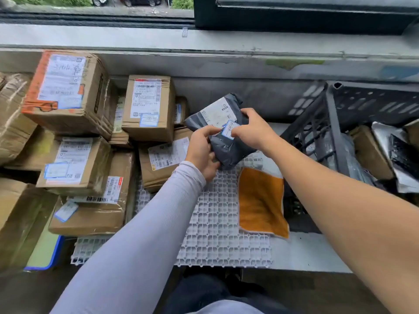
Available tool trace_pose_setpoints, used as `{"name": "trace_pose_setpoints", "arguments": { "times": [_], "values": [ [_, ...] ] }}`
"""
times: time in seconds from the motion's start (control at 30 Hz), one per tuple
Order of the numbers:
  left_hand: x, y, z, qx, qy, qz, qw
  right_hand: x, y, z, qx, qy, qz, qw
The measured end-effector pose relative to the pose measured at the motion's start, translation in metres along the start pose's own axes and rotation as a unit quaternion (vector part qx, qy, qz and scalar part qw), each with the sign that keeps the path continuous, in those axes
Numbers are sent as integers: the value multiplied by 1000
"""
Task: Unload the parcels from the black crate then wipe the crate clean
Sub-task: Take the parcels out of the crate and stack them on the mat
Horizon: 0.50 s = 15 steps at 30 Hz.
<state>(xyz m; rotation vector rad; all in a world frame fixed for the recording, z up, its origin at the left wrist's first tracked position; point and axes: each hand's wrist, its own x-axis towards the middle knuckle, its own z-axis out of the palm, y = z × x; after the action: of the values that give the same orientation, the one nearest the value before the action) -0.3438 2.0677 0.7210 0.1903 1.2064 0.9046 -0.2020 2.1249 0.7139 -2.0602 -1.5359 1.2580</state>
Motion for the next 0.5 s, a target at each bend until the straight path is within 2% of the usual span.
{"name": "trace_pose_setpoints", "arguments": {
  "times": [0.33, 0.5],
  "values": [
    [51, 11, 22, -175, 10, -45, 984, 90, -40, 8, -135, -46, -26, 990],
    [66, 14, 33, -207, 18, -39, 977, 121, -55, 15, -208, -87, -60, 972]
  ]
}}
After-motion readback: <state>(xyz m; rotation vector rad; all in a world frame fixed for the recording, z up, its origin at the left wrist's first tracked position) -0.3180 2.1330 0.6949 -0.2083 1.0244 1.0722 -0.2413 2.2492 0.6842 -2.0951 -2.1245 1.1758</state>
